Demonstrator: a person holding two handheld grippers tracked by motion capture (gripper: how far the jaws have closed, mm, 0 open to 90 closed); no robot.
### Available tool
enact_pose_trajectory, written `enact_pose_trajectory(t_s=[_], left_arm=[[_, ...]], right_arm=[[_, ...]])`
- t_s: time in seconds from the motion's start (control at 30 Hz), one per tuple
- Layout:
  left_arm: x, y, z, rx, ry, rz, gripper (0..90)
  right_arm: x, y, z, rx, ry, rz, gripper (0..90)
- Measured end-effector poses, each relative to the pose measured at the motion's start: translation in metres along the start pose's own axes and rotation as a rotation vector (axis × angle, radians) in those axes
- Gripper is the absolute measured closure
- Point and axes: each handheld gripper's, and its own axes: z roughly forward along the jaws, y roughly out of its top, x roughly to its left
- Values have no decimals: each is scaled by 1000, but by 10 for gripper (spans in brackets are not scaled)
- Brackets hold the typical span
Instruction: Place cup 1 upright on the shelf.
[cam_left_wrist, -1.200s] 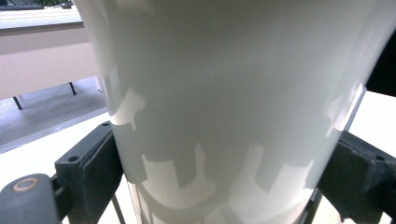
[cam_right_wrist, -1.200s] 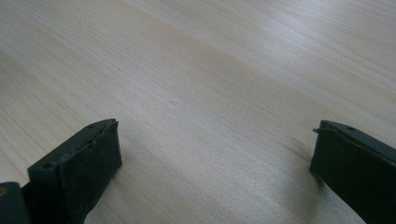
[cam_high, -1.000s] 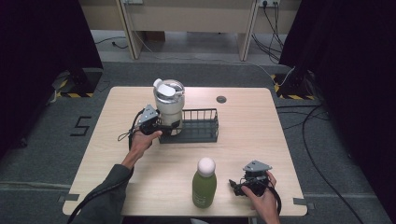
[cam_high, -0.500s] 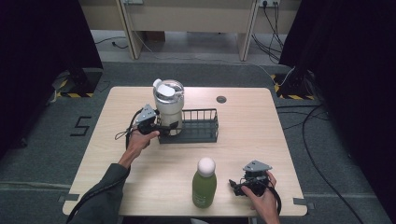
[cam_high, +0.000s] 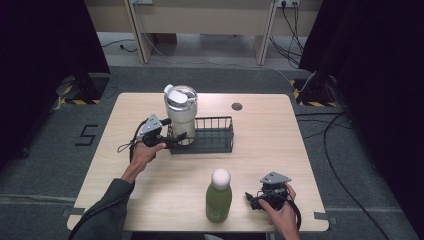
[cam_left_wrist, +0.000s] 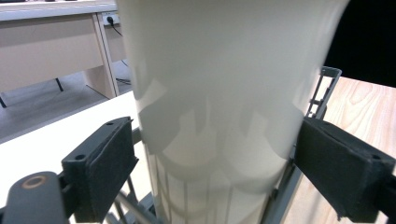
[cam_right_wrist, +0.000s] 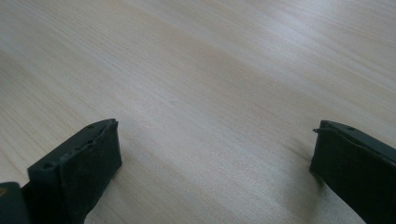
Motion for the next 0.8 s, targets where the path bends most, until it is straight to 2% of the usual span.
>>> enact_pose_trajectory(t_s=[0.2, 0.4, 0.8], left_arm=[[0, 2, -12, -5, -3, -18, 148], [-2, 3, -24, 3, -12, -15, 148], [-8, -6, -49, 7, -5, -39, 149]], right_arm=[[0, 0, 0, 0, 1, 3, 17], [0, 0, 0, 0, 0, 1, 17], [0, 0, 0, 0, 1, 2, 17]])
